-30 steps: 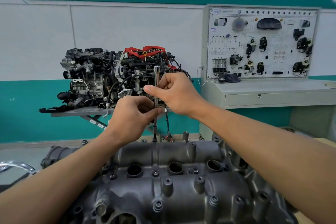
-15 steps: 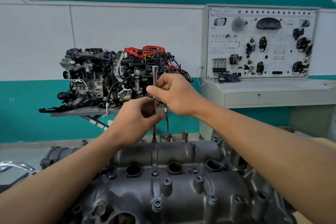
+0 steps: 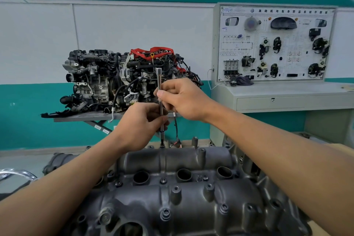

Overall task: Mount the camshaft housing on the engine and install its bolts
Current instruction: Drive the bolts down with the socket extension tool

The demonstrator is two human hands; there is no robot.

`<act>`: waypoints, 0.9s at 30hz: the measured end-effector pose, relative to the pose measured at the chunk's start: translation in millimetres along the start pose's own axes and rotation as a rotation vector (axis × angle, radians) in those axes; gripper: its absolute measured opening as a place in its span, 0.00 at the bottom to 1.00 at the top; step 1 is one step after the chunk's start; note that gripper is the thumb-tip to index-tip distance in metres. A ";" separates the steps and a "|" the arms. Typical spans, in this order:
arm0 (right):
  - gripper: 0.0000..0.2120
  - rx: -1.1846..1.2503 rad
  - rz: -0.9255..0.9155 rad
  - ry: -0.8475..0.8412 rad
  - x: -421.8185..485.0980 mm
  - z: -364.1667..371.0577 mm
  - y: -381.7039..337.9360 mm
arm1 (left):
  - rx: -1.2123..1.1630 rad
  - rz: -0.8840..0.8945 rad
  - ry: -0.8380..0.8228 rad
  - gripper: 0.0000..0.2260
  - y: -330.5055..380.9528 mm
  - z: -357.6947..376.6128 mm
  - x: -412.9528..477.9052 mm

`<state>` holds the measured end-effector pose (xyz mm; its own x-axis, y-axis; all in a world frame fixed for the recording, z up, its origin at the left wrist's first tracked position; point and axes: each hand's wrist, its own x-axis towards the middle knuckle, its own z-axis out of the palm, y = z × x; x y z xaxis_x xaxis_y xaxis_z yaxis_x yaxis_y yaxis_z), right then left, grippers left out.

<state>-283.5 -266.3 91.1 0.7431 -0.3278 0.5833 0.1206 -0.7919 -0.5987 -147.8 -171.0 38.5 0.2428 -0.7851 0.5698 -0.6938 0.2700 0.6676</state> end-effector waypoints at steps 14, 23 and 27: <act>0.13 0.001 0.016 0.106 2.8 1.7 4.0 | 0.041 0.024 0.185 0.04 7.5 0.7 1.1; 0.16 -0.093 -0.014 0.060 3.0 3.8 4.0 | -0.031 0.059 0.035 0.05 4.6 -0.2 3.7; 0.19 -0.178 -0.032 0.162 3.4 7.8 3.8 | -0.018 0.067 -0.019 0.06 5.7 -3.8 3.9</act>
<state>-275.4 -266.4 86.5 0.6241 -0.3682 0.6891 0.0134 -0.8768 -0.4807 -148.2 -170.4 46.4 0.1829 -0.7754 0.6044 -0.6954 0.3325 0.6371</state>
